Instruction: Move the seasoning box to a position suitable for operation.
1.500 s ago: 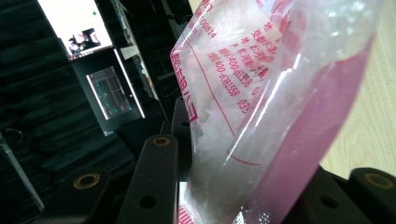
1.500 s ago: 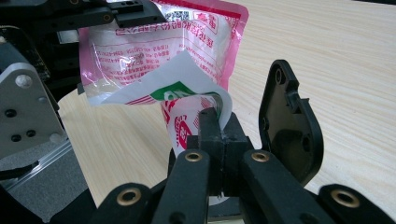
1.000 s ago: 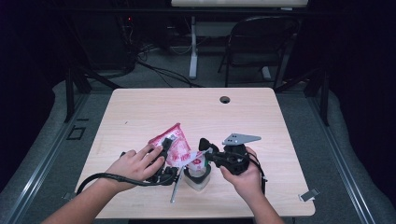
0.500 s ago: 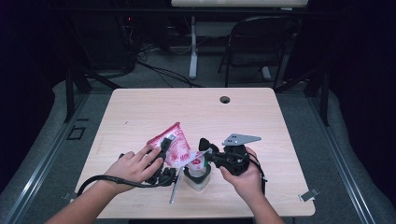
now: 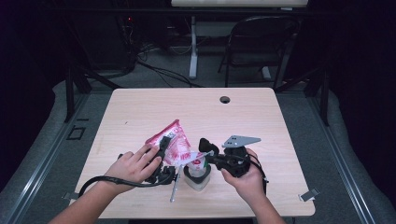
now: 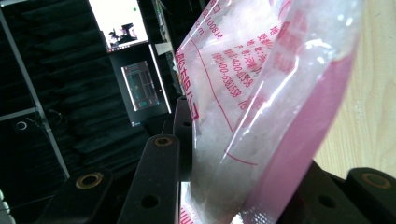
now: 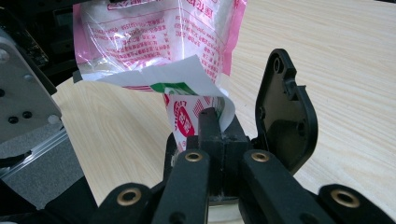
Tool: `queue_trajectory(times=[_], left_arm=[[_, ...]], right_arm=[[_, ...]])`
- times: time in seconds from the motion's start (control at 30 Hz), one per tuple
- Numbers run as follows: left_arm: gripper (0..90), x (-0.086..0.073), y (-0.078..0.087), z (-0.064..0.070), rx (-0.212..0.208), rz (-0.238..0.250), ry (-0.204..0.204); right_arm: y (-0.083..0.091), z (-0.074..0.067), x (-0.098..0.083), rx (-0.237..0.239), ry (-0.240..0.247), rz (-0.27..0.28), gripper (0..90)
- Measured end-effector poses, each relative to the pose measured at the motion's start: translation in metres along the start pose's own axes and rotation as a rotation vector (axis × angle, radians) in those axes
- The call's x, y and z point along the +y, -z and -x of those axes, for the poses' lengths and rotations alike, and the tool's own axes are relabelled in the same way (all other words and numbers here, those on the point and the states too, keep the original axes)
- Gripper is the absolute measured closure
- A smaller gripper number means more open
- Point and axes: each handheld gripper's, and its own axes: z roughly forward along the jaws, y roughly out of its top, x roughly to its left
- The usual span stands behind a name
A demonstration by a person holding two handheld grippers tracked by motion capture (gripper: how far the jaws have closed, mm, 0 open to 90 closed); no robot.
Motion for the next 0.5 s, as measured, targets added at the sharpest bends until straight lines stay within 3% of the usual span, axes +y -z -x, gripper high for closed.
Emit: queue_trajectory(times=[0.5], left_arm=[[74.7, 0.0005, -0.0007, -0.0015, -0.001, 0.003, 0.016]], right_arm=[[0.0, 0.002, -0.0018, 0.005, -0.011, -0.003, 90.0]])
